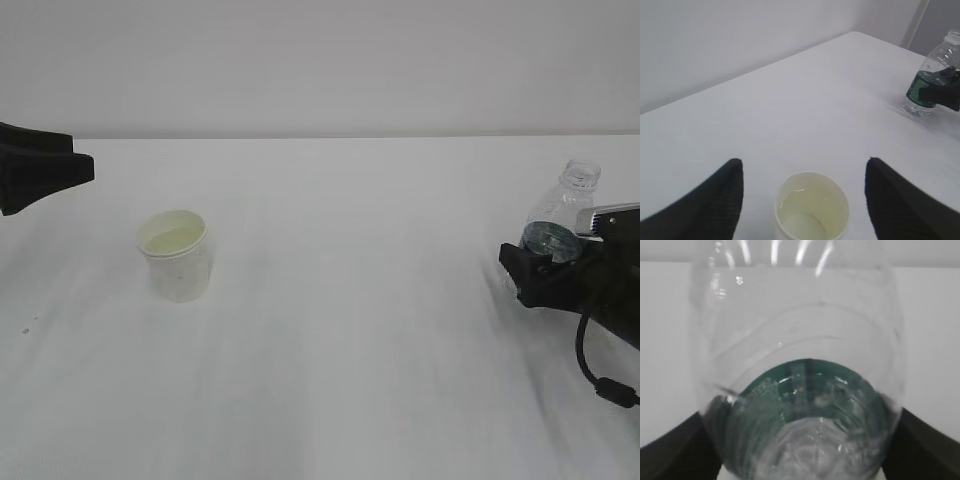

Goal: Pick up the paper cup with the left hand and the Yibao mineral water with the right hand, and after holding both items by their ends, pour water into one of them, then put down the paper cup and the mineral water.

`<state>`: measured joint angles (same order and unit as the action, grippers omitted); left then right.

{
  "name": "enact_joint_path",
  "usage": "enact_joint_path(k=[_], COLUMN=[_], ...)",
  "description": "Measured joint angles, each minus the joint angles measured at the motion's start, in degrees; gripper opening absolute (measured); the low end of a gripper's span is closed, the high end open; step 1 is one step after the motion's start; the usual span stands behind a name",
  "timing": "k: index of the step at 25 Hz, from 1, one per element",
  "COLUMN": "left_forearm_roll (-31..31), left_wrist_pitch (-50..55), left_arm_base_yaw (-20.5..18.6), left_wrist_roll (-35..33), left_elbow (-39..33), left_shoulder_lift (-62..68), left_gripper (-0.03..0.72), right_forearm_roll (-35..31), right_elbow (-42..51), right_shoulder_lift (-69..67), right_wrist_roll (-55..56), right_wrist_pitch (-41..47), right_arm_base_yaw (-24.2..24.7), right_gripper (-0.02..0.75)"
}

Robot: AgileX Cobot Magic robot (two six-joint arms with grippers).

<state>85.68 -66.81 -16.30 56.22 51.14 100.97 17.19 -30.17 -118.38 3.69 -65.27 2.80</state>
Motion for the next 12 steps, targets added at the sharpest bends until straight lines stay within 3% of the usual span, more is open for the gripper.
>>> enact_joint_path(k=[12], left_forearm_roll=[0.00], left_wrist_pitch=[0.00], left_arm_base_yaw=[0.00], left_wrist_roll=[0.00], left_elbow=[0.00], left_shoulder_lift=[0.00], left_gripper=[0.538], right_forearm_roll=[-1.98], right_elbow=[3.54], right_shoulder_lift=[4.15], right_wrist_roll=[0.00], right_wrist_pitch=[-0.22], right_arm_base_yaw=[0.00], right_gripper=[0.657])
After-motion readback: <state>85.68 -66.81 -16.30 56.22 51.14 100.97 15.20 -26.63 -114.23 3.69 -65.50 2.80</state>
